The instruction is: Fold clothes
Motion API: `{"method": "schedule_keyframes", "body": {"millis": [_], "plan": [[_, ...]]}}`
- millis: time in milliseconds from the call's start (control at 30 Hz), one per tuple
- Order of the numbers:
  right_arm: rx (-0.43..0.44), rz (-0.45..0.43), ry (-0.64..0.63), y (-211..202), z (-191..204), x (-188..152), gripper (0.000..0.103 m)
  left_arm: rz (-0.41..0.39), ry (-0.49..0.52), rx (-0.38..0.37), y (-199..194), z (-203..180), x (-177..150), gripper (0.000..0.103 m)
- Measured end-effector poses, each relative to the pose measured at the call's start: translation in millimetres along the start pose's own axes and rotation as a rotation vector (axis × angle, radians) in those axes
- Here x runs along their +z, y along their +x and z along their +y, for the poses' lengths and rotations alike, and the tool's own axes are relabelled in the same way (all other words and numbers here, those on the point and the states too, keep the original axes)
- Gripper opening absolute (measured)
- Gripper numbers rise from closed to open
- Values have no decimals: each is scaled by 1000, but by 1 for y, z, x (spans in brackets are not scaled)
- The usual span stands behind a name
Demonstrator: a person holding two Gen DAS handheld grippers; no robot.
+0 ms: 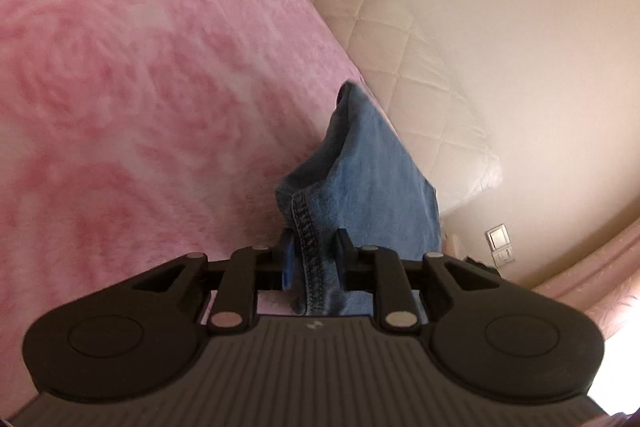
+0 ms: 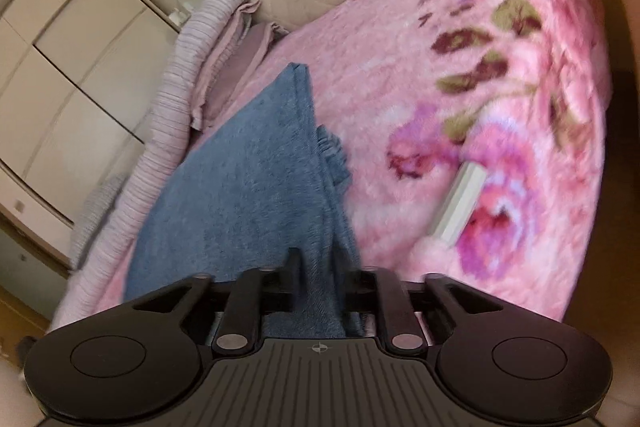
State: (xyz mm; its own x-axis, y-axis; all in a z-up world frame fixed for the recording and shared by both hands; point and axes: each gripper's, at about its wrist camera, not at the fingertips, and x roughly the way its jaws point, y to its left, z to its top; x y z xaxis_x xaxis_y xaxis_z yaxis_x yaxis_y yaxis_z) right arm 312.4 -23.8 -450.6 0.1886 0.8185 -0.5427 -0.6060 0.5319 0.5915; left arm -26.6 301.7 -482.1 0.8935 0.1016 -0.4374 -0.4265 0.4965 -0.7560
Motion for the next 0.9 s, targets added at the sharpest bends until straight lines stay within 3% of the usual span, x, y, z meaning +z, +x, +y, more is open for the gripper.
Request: {"method": "schedule_keyframes", "body": {"millis": [67, 133, 200, 333, 400, 767, 900], "plan": [[-61, -37, -52, -9, 11, 3, 27, -51, -2, 47, -17, -3, 0, 14], [-97, -86, -111, -14, 25, 6, 32, -53, -57, 4, -18, 3, 1, 19], [-116, -96, -158, -11, 36, 8, 36, -41, -108, -26, -11, 6, 0, 33], [-188, -49, -213, 5, 48, 9, 36, -31, -126, 20, 3, 3, -5, 31], [-211, -35, -227, 11, 51, 7, 36, -28, -127, 40, 9, 2, -7, 24], [-211, -15, -231, 14, 47, 8, 36, -22, -77, 60, 22, -3, -6, 21], [-214, -4, -208, 18, 36, 5, 37, -7, -9, 145, 23, -6, -8, 23]]}}
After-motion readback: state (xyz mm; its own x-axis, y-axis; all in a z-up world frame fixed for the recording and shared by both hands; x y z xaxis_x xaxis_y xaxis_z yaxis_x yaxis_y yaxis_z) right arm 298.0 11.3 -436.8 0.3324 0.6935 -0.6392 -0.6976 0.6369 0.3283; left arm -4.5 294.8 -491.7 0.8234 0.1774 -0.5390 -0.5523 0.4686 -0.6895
